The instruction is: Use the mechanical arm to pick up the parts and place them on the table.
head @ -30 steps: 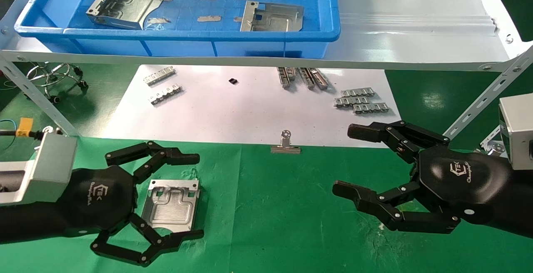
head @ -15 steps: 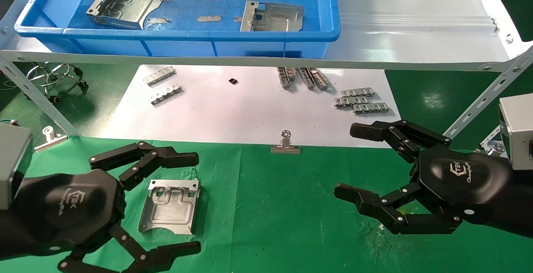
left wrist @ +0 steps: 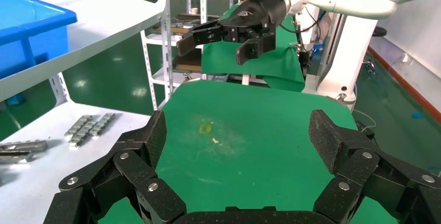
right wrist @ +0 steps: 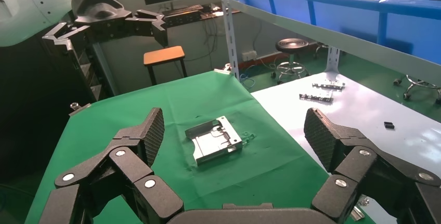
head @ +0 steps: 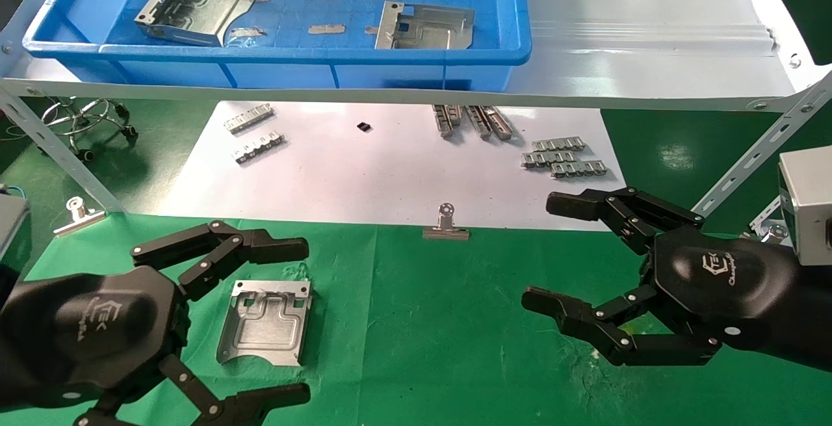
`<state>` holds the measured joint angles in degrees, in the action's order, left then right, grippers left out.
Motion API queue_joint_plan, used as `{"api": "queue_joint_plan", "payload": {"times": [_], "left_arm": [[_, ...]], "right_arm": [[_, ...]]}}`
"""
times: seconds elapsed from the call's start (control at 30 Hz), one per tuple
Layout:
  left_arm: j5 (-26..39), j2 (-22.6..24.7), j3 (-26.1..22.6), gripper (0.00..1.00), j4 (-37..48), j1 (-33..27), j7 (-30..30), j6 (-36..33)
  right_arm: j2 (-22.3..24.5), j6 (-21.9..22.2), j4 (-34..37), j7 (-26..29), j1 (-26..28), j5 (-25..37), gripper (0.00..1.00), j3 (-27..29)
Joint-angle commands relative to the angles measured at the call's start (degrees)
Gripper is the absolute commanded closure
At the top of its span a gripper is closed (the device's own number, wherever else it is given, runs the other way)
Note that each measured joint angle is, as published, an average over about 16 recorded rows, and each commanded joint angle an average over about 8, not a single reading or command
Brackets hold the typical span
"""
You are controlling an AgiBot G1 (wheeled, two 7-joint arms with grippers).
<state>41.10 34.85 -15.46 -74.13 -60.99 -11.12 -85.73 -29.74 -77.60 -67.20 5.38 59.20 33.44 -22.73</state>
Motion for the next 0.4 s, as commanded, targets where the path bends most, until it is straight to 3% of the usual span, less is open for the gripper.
{"api": "queue_joint_plan", "payload": {"times": [0.03,0.4], "left_arm": [[0.1,0.0,-0.1,0.0,0.1,-0.1,0.1,0.0],[0.5,0.1,-0.4,0.0,0.4,-0.4,0.3,0.0]], "right_arm": [[0.0,0.0,0.0,0.0,0.0,0.0,0.0,0.0],[0.0,0.0,0.0,0.0,0.0,0.0,0.0,0.0]]}}
